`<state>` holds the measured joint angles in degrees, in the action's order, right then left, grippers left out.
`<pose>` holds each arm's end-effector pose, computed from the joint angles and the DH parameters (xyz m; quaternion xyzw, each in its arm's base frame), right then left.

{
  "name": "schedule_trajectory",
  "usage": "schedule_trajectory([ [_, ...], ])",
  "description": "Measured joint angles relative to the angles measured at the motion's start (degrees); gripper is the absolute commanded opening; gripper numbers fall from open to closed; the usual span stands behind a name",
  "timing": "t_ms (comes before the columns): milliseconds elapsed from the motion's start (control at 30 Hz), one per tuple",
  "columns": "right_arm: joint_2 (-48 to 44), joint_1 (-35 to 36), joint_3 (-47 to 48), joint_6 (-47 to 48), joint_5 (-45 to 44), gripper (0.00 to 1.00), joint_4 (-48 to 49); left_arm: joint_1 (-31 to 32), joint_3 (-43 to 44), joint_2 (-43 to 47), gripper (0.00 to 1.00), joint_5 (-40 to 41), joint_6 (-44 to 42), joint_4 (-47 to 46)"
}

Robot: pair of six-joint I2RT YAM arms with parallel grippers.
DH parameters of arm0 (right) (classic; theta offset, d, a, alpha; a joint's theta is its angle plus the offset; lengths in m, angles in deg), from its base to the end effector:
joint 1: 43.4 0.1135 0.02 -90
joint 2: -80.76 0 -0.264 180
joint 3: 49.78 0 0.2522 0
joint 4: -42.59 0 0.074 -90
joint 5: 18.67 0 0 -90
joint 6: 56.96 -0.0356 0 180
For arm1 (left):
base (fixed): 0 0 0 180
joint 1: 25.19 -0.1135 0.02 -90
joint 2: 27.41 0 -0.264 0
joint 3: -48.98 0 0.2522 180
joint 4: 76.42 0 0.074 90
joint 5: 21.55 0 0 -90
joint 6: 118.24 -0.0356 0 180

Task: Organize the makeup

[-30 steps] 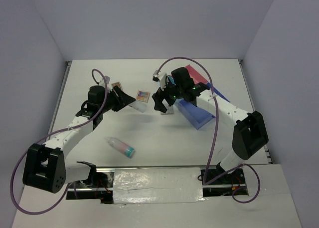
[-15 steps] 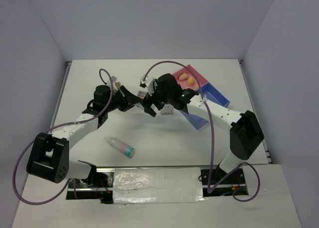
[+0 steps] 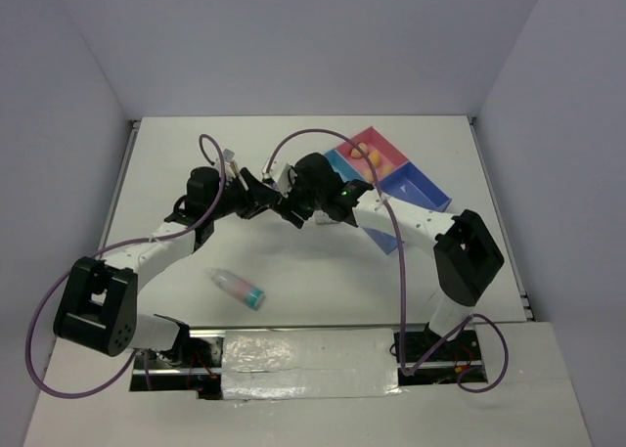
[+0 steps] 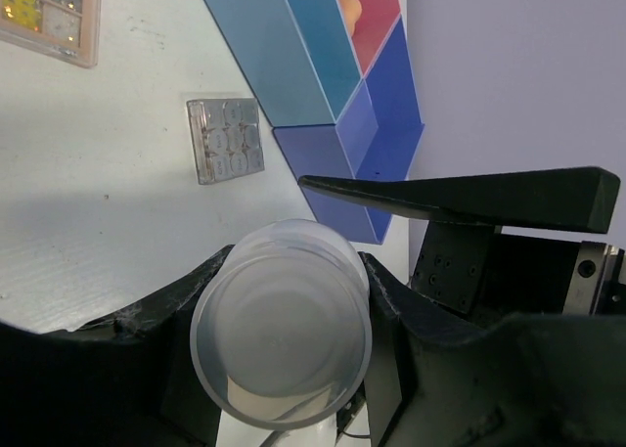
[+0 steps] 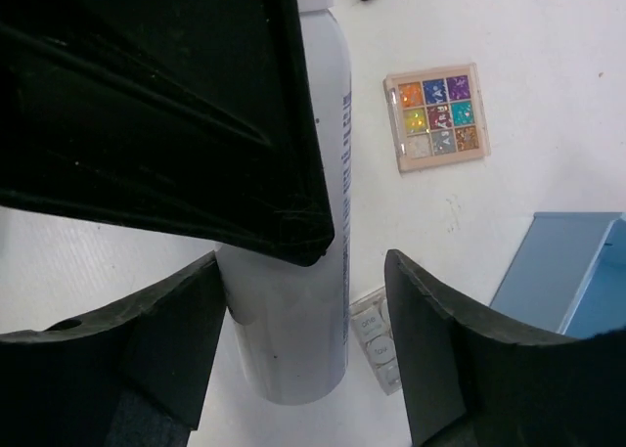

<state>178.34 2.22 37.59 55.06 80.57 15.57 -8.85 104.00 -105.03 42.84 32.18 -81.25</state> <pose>0.2686 0.2827 0.2645 -0.5267 0.7219 0.1612 0.4188 0.2809 -0.0984 0.2421 -0.1745 0.7792 -0.4972 0.3394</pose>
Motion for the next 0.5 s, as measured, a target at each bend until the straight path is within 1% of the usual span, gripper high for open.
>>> schedule_trajectory([
  [33,0.07,0.0,0.0,0.26,-0.35,0.62,0.31,0.0,0.0,-0.09,0.0,-0.09,0.02,0.02],
  [100,0.13,0.0,0.0,0.39,-0.2,0.56,0.37,0.0,0.02,-0.2,0.01,-0.09,0.24,-0.44],
  [133,0.13,0.0,0.0,0.46,-0.24,0.5,0.48,0.0,0.02,-0.26,0.01,-0.11,0.31,-0.72],
  [167,0.13,0.17,0.0,0.76,-0.42,0.47,0.52,-0.02,0.02,-0.26,0.02,-0.2,0.44,-0.81],
  [200,0.13,0.24,0.0,0.83,-0.5,0.42,0.48,-0.04,0.02,-0.26,0.02,-0.26,0.44,-0.76],
  [267,0.15,0.24,0.0,0.74,-0.35,0.36,0.44,-0.04,0.02,-0.31,0.04,-0.24,0.57,-0.83],
  [300,0.15,0.24,0.0,0.74,-0.26,0.33,0.44,-0.04,0.02,-0.31,0.08,-0.24,0.63,-0.81],
  [367,0.15,0.24,-0.02,0.55,-0.15,0.3,0.42,-0.04,0.02,-0.31,0.13,-0.24,0.7,-0.74],
  [400,0.15,0.24,-0.02,0.44,-0.02,0.29,0.42,-0.04,0.02,-0.31,0.25,-0.26,0.76,-0.7],
  [433,0.15,0.24,-0.04,0.37,0.02,0.29,0.44,-0.04,0.02,-0.31,0.31,-0.24,0.83,-0.68],
  [467,0.15,0.24,-0.09,0.37,0.09,0.28,0.46,-0.04,0.02,-0.31,0.38,-0.24,0.85,-0.63],
  [500,0.11,0.24,-0.17,0.37,0.17,0.28,0.5,-0.04,0.02,-0.31,0.44,-0.24,0.85,-0.5],
])
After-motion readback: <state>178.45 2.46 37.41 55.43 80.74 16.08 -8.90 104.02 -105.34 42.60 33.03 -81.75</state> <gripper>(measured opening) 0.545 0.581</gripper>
